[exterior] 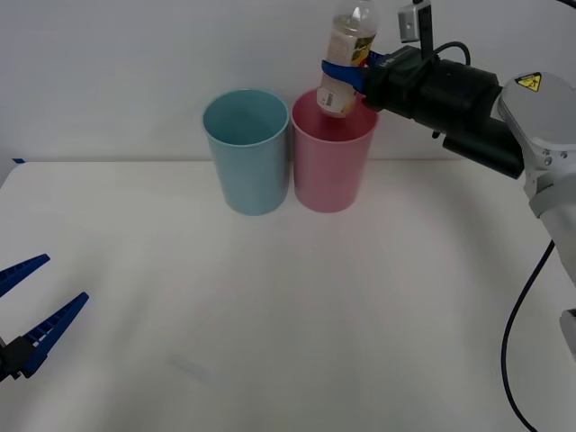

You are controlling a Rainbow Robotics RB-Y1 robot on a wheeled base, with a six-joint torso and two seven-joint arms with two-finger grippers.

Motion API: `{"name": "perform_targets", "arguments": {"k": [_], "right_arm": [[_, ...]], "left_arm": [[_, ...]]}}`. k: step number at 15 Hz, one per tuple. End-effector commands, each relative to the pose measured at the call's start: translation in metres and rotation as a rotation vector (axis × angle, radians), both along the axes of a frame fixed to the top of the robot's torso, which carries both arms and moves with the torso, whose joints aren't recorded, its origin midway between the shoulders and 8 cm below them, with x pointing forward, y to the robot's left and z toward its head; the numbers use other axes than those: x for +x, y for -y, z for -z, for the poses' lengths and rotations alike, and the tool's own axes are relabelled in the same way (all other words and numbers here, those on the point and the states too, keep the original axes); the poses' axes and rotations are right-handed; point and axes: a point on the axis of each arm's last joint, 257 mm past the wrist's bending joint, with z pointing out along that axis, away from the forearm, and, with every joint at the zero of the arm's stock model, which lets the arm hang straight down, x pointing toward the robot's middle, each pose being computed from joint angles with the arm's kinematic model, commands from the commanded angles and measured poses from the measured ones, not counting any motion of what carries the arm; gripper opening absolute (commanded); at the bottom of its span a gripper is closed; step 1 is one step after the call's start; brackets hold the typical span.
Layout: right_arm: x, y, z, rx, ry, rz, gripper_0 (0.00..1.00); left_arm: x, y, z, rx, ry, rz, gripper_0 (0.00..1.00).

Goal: Grasp the object on the table and drop it into the matching bin: aluminum can to the light blue bin, PET bottle to the pink bin.

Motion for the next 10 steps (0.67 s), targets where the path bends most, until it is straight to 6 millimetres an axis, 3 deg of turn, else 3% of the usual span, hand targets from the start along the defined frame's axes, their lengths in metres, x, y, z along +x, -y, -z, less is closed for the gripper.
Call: {"name": "perform_targets", "arguments": {"k": [1,3,4,5,6,7,10], "right_arm": [[0.0085,-0.0021,0.0013,-0.005,-0.008,0.010,0.00],[0.0083,-0.0029,0.0014,-0.008,-0.004,0.009,0.02],[0.0081,-0.0032,0.0008,-0.009,-0.002,0.009,0.08],[0.0078,-0.0035,0.0010,-0.011,-0.001,0.007,0.23],[0.0081,-0.0032,0.0008,-0.013,0.001,0.009,0.83],[0.0083,-0.0029,0.0014,-0.014,0.001,0.010,1.00],[0.0077,-0.0018,0.0019,-0.015,0.005,0.008,1.00]], "left_arm": [[0.0000,0.0000,0.0000,0.000,0.000,0.000,1.00],[0.0000,0.0000,0.0000,0.000,0.000,0.000,1.00],[0.0000,0.0000,0.0000,0.000,0.000,0.000,1.00],[0.0000,0.0000,0.0000,0.000,0.000,0.000,1.00],[0.0000,0.0000,0.0000,0.000,0.000,0.000,1.00],[0.0000,0.0000,0.0000,0.000,0.000,0.000,1.00],[0.0000,0.0000,0.0000,0.000,0.000,0.000,1.00]]}}
